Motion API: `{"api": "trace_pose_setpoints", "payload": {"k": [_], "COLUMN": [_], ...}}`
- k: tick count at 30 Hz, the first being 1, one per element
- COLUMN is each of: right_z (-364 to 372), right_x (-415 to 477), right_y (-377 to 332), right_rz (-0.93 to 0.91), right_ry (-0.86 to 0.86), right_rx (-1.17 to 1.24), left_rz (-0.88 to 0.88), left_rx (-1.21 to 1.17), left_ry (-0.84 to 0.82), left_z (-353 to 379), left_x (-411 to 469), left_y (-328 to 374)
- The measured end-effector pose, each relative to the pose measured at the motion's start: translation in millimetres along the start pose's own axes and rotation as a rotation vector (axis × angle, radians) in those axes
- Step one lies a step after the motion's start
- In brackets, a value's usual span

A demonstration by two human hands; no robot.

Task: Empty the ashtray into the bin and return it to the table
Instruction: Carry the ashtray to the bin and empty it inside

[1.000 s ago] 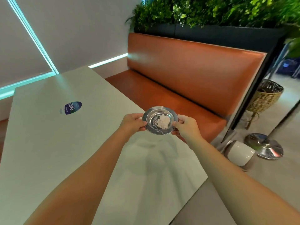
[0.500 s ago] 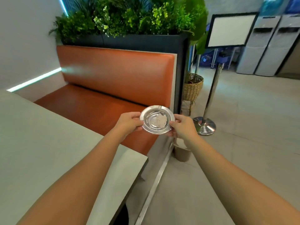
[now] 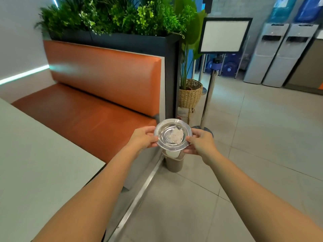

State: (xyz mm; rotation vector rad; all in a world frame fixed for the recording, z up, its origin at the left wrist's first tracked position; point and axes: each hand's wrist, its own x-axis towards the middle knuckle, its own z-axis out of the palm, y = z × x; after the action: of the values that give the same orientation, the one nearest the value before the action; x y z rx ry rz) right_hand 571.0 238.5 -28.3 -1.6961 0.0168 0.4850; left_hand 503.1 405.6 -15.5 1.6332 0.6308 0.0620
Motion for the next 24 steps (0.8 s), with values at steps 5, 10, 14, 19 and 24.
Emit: {"api": "trace_pose_setpoints", "payload": {"k": [5, 10, 14, 19, 24], "right_z": [-20.9, -22.1, -16.5, -1.8, 12.3], "right_x": [4.6, 23.6, 53.5, 107.4, 171.4], "right_y": [6.2, 12.0, 23.4, 37.5, 48.3], "right_rz": [0.007, 0.071, 0.141, 0.21, 0.227], "right_ry": [-0.043, -0.095, -0.137, -0.156, -0.124], "right_rx": [0.047, 0.112, 0.129, 0.106, 0.109], "left_rz": [-0.005, -0.036, -0.094, -0.161, -0.198], "left_rx": [-0.015, -0.046, -0.043, 0.013, 0.064], "left_ry": [0.019, 0.055, 0.063, 0.059, 0.056], "left_z": [22.9, 27.9, 26.0, 23.4, 24.8], "left_x": [-4.5, 5.9, 30.6, 84.5, 156.7], "left_y": [-6.7, -12.2, -19.2, -29.6, -36.6]}}
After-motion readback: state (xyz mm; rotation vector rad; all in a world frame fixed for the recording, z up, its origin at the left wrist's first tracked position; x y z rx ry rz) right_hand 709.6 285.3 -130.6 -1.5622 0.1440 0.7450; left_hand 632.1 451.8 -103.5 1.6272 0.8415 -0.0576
